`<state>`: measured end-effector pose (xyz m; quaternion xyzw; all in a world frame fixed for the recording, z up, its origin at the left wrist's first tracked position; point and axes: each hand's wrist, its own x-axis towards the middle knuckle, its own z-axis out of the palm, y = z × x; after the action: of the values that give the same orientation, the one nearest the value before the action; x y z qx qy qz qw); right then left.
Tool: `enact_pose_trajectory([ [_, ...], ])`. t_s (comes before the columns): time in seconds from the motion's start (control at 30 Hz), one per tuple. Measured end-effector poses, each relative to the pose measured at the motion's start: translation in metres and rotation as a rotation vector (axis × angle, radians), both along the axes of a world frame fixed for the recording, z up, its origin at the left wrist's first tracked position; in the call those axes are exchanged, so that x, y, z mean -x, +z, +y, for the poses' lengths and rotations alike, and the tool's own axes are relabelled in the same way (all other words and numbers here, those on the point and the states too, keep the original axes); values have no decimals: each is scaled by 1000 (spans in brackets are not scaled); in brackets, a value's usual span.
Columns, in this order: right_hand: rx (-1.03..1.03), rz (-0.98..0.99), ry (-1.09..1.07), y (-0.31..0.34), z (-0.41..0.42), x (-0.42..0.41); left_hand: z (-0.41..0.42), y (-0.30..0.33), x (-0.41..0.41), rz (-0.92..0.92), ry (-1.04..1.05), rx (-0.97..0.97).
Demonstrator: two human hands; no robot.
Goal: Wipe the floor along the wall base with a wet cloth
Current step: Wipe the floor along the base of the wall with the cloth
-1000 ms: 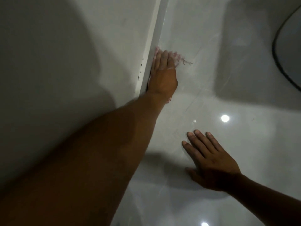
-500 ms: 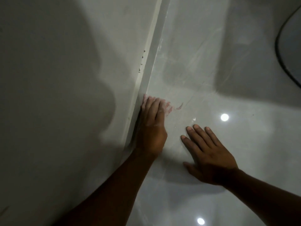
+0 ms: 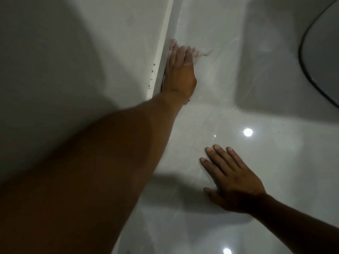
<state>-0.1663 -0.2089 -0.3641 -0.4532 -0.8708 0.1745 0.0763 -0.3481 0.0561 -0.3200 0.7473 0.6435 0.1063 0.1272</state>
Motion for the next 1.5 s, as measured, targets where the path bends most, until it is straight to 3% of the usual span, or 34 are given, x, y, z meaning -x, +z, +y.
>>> enact_pose_trajectory([
  [0.17, -3, 0, 13, -1, -1, 1, -164, -11, 46, -40, 28, -107],
  [0.27, -19, 18, 4, -1, 0, 2, -289, -7, 71, 7, 69, -61],
  [0.33, -20, 19, 2, 0, 0, 3, -331, -5, 83, 68, -15, 25],
  [0.47, -15, 2, 6, 0, 0, 3, -320, -10, 80, 110, 8, 61],
  [0.57, -4, -13, 10, 1, -1, 2, -291, -16, 72, 87, -16, -41],
  [0.63, 12, -50, 11, 2, -1, 4, -245, -15, 64, 74, -26, -111],
  [0.83, 5, -66, 8, 6, 0, 4, -66, -12, 21, 24, -39, -79],
  [0.97, -3, -75, 15, 10, 0, 5, -23, -13, 8, 13, 5, -31],
  [1.07, 0, -81, 22, 12, 2, 5, -72, -15, 24, -11, -7, -153],
  [1.2, -16, -67, 20, 10, 1, 4, -238, -18, 62, 0, 6, -180],
  [1.33, -45, -34, 21, 5, 5, 3, -398, -11, 101, 143, 4, 68],
  [1.4, -53, -32, 19, 2, 4, 2, -421, -9, 106, 122, 0, 98],
  [1.5, -60, -22, 22, 3, 1, 4, -379, -13, 98, 123, -48, 17],
])
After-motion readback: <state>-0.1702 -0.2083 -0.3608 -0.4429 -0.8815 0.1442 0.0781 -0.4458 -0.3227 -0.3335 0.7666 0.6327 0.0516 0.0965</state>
